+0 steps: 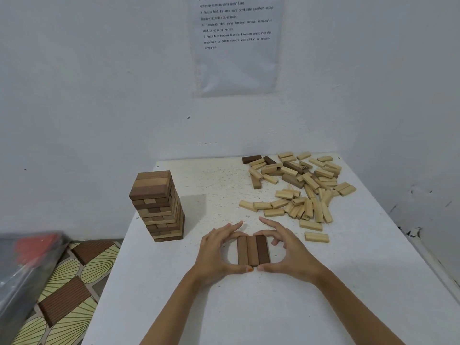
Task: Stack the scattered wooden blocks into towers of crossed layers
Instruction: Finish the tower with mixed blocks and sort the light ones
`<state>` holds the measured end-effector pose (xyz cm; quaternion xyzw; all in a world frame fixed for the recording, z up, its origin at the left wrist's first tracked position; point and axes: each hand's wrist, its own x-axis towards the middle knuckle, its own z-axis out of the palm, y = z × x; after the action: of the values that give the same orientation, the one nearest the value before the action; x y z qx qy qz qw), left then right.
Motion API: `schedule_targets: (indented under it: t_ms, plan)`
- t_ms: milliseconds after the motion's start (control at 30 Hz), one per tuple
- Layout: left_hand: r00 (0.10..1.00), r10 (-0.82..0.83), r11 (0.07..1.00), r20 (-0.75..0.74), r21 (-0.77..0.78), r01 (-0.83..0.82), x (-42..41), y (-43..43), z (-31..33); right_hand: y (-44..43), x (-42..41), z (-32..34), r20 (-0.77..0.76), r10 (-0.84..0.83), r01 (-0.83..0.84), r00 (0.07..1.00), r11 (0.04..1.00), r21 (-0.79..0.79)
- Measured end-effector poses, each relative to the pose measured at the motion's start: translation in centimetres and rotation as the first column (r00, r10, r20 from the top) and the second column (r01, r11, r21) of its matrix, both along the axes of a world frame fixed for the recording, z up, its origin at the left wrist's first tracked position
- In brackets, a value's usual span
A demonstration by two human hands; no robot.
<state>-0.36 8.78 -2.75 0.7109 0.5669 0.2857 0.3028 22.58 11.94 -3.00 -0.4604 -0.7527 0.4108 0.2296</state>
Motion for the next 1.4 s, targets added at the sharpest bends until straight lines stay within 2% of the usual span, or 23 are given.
schedule_targets:
  t_ms: [600,833,1067,1400]
  plan:
    - [0.999,-0.007,0.999,0.035,-0.04,0.008,0.1,-0.1,0.4,-0.1,0.0,0.3,-0.02,-0.002,0.002,1.0,1.0,-0.01]
    - [0.969,-0.013,0.995,0.245,-0.096,0.038,0.4,-0.7,1.0,-1.0,0.2,1.2,-0.084,-0.029,0.028,0.996,1.0,-0.01]
    - [0.963,-0.04,0.999,0.265,0.015,0.038,-0.2,-1.5,6.1,-1.7,-0.3,6.6,-0.138,0.006,0.006,0.99,0.996,0.086]
    - [0.978,-0.058,0.975,0.199,0.223,0.012,-3.5,-1.6,16.9,-0.3,-4.0,14.9,-0.323,0.085,-0.006,0.943,0.972,0.237]
